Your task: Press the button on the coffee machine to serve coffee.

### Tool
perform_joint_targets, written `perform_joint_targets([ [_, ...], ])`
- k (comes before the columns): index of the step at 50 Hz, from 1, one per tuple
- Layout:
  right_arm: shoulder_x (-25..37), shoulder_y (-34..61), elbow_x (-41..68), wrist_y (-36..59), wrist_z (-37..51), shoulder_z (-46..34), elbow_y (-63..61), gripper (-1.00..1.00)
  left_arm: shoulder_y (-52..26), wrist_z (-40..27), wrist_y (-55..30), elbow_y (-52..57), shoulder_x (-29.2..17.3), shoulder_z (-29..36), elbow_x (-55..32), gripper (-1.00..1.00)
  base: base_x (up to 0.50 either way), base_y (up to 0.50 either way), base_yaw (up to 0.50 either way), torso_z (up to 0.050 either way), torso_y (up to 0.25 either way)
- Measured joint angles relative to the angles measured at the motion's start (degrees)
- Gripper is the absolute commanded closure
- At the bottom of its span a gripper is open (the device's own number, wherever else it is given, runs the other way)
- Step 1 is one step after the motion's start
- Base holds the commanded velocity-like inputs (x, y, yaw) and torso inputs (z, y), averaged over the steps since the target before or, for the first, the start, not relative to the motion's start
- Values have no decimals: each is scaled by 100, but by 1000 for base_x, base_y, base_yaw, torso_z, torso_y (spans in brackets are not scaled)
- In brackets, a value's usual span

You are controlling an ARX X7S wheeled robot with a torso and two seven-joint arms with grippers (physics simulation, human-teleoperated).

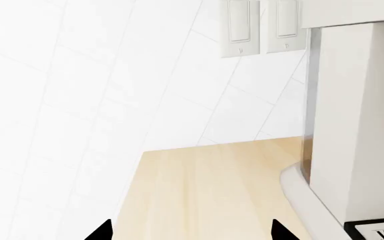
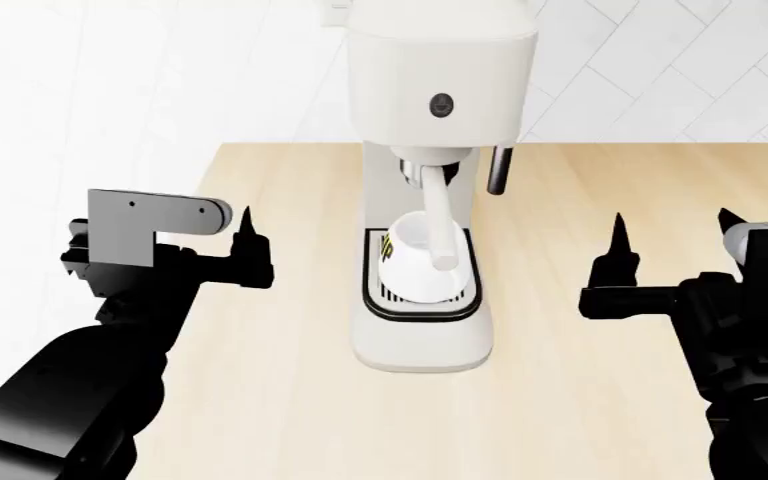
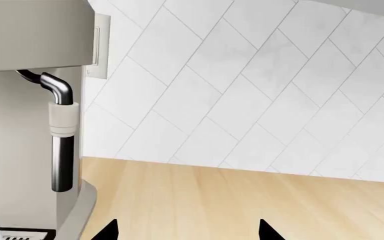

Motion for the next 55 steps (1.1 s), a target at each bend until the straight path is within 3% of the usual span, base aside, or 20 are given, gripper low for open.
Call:
perform_joint_targets([
  [19,57,19,209,211,36,236,-196,-100,14,-18,-25,58,-47,-10,-61,-100,127,0,0,0,0],
  [24,63,300,514,637,75,343,-414,-100,26,-19,-12,49,-56,-6,-70,-100,0,0,0,0,0],
  [33,60,899,1464,1510,317,771,-1042,-100,45,-24,26,14,-58,11,-79,-100,0,0,0,0,0],
  [42,479,1063,2705,1151,927,1011,-1353,-100,56,-57,59,-17,-30,62,-70,-100,0,0,0,0,0],
  [55,775,1654,4651,793,1768,694,-1045,-100,69,-61,84,-43,-53,62,-98,-100,0,0,0,0,0],
])
